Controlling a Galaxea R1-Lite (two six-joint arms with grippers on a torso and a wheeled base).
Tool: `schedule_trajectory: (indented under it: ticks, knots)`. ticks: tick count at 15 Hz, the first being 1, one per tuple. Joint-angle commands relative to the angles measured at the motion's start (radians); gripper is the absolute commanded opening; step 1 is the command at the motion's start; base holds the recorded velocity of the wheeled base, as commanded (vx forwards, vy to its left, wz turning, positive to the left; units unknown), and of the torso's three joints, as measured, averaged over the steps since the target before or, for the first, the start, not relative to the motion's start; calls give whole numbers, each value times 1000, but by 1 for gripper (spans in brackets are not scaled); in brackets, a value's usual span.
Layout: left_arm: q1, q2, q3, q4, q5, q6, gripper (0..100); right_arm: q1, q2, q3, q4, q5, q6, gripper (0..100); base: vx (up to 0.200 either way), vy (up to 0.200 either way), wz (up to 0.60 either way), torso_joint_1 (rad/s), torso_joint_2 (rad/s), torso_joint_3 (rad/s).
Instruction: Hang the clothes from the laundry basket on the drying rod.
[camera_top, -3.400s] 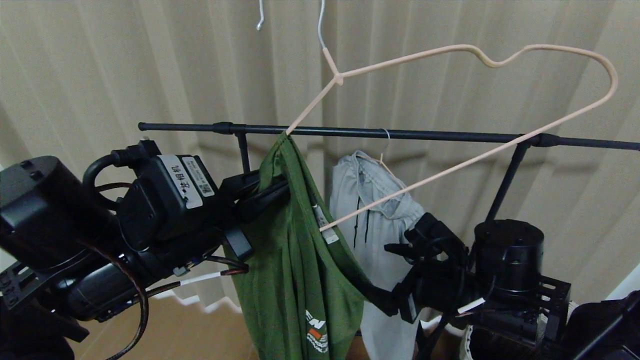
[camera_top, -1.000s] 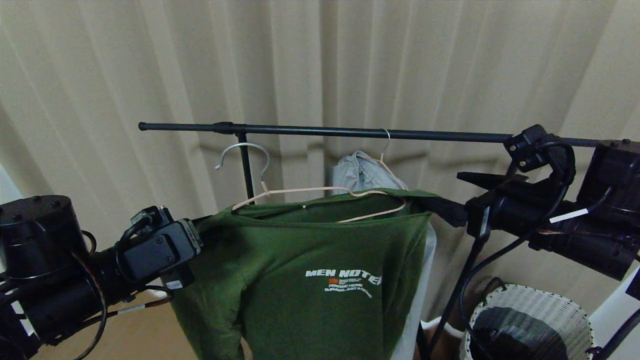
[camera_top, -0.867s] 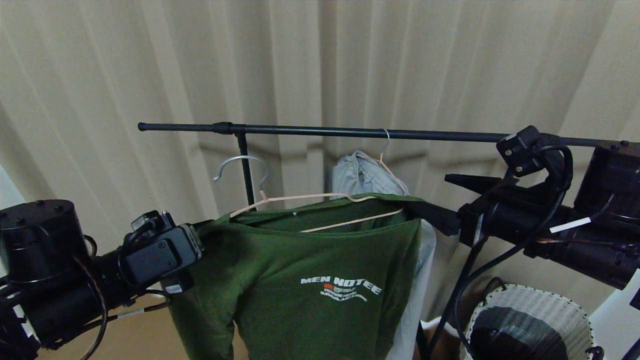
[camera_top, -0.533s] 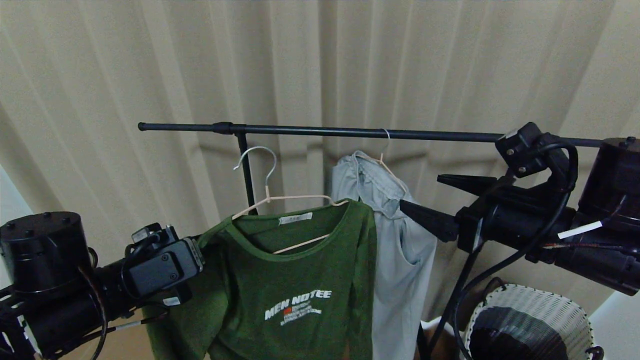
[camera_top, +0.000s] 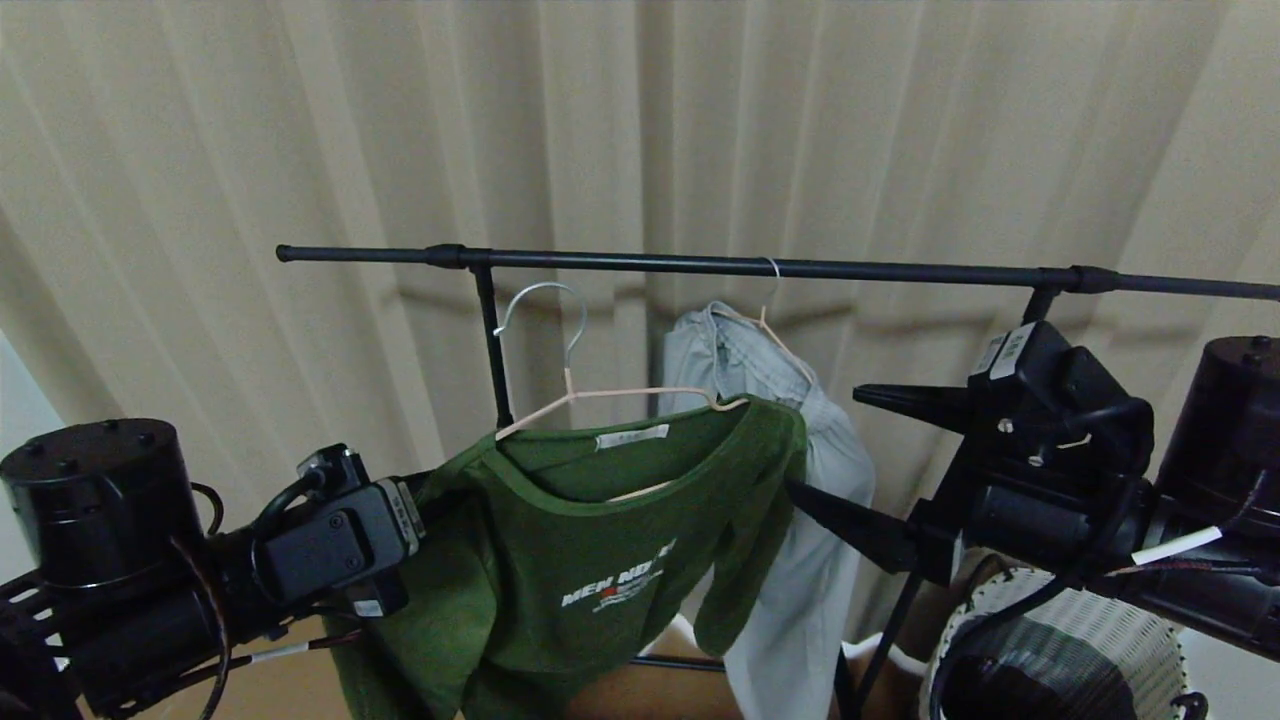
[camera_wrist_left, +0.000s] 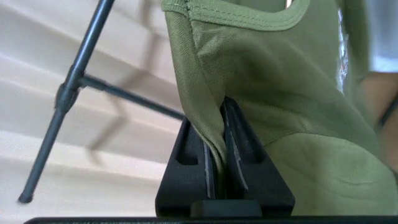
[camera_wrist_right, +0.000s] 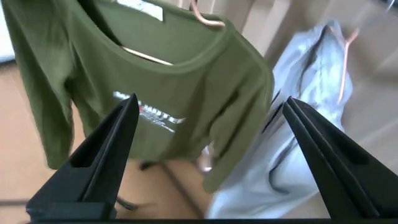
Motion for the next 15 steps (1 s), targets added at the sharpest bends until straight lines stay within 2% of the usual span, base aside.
schedule_trajectory:
  ticks: [1,5,9,15]
  knots:
    - [-41,3,4,0,-1,-9,0,25,41,-2,-60,-2,-54,100,0,0,0,0,0,0]
    - [-94,15,-3,0,-2,-41,0,61,115,-44,-91,-5,-88,100,0,0,0,0,0,0]
    - [-122,8,4,0,-2,-41,0,58,176,-119,-91,-22,-106,100,0,0,0,0,0,0]
    - [-157,-6,6,0,-2,-42,0,49,230,-145,-94,-38,-105,100,0,0,0,0,0,0]
